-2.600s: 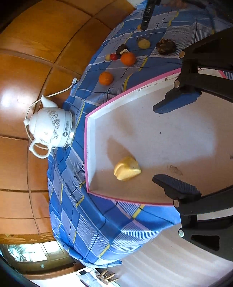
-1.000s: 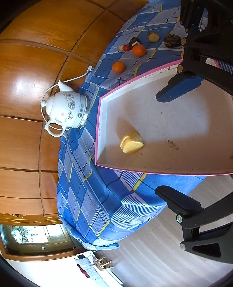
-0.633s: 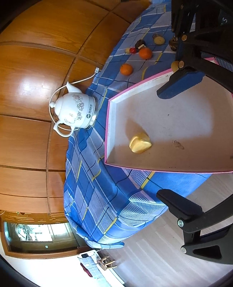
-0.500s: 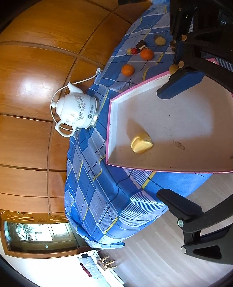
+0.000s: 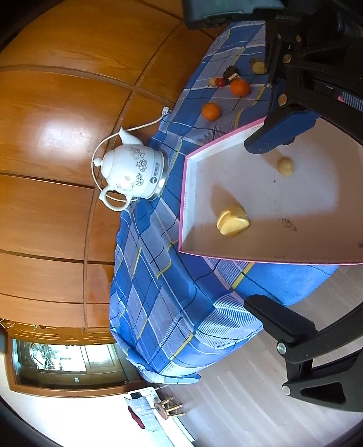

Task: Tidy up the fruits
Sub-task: 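Carry the small yellow fruit into the tray and open the right gripper, then move the left gripper to the brown round fruit and grasp it, then carry the brown fruit into the tray and release it while the right gripper grasps a dark taro piece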

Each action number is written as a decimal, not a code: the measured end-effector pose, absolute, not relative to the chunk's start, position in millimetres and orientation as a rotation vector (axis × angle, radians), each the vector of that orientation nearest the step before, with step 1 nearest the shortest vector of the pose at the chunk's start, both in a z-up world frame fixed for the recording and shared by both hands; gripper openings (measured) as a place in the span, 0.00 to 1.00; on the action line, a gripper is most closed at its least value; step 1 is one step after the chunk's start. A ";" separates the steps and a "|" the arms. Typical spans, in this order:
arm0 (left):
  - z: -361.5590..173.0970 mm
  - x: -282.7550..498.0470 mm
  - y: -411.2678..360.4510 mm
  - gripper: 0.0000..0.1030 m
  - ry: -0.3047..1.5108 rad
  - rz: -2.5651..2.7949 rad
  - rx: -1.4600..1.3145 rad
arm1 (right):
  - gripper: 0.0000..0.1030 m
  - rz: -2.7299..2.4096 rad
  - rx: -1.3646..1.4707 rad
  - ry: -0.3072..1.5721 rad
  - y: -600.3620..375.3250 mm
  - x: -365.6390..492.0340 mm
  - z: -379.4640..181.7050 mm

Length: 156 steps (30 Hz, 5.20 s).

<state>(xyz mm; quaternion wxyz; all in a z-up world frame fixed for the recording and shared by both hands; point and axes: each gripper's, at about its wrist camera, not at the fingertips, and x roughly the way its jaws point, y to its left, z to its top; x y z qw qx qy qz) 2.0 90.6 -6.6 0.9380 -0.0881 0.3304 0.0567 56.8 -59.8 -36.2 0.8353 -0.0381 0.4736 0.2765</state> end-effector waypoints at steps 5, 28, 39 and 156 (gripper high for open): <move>-4.9 0.2 88.9 0.99 0.670 0.108 -0.176 | 0.28 0.552 -0.051 1.007 -75.2 53.4 -37.8; -15.9 5.6 34.5 1.00 0.748 -0.110 -0.048 | 0.32 0.183 0.105 1.016 -261.8 50.1 -27.1; -9.1 13.9 -28.3 1.00 0.763 -0.349 0.026 | 0.33 0.026 0.145 1.010 -354.2 51.7 -25.0; -38.5 39.1 40.0 0.52 0.957 -0.268 -0.240 | 0.35 0.093 0.166 1.095 -273.7 84.2 -83.0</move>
